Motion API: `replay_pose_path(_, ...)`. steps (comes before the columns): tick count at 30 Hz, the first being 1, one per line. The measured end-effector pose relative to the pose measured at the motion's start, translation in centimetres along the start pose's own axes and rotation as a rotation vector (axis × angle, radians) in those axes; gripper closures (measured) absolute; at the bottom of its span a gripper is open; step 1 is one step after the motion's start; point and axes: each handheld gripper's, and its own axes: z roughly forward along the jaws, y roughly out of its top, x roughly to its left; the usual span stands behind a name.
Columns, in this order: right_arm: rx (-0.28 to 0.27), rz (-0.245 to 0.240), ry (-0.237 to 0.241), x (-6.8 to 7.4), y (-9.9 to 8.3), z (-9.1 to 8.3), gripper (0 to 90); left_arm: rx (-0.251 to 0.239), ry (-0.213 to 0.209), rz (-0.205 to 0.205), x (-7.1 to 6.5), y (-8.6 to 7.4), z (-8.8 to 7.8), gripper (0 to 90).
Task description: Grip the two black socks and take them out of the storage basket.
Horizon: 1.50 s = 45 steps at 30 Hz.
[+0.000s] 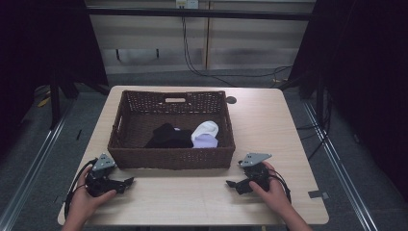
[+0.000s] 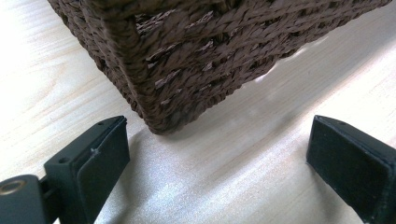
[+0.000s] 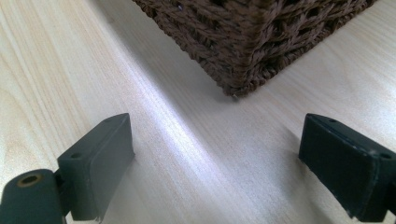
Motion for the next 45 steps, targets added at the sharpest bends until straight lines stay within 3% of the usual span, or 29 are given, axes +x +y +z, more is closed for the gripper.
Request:
replay_pose_path(5,-0.002,0.003,-0.005,0.1,0.0,0.0,9.2,0.015,-0.001,0.004,-0.1,0.2,0.1,2.2)
replay_pose_path(7,-0.001,0.005,-0.01,0.1,0.0,-0.1,9.2,0.063,-0.004,0.0,-0.2,0.6,-0.1,3.4)
replay_pose_path(9,0.001,0.011,-0.009,0.1,-0.1,-0.1,9.2,0.107,-0.023,0.018,-0.3,1.1,-0.6,14.2)
replay_pose_path(12,0.001,0.008,-0.011,0.1,-0.1,-0.1,9.2,0.15,-0.023,0.043,-0.8,1.9,-1.4,15.1)
replay_pose_path(18,0.002,0.011,-0.009,0.2,-0.1,-0.1,9.2,0.187,-0.087,0.077,-2.4,3.5,-2.9,16.1)
replay_pose_path(21,0.002,0.01,-0.009,0.2,-0.1,-0.1,9.2,0.229,-0.127,0.11,-3.3,4.6,-3.3,16.4)
replay_pose_path(26,0.002,0.011,-0.009,0.2,-0.1,-0.1,9.2,0.292,-0.153,0.168,-4.3,6.5,-3.4,17.4)
replay_pose_path(28,0.002,0.01,-0.008,0.2,-0.1,-0.1,9.2,0.298,-0.16,0.173,-4.4,6.9,-3.4,17.4)
replay_pose_path(34,0.002,0.01,-0.008,0.2,-0.1,-0.1,9.2,0.381,-0.2,0.219,-5.2,9.3,-4.0,17.4)
replay_pose_path(45,0.001,0.01,-0.009,0.1,-0.1,-0.1,9.2,0.426,-0.237,0.282,-5.9,14.5,-5.0,17.7)
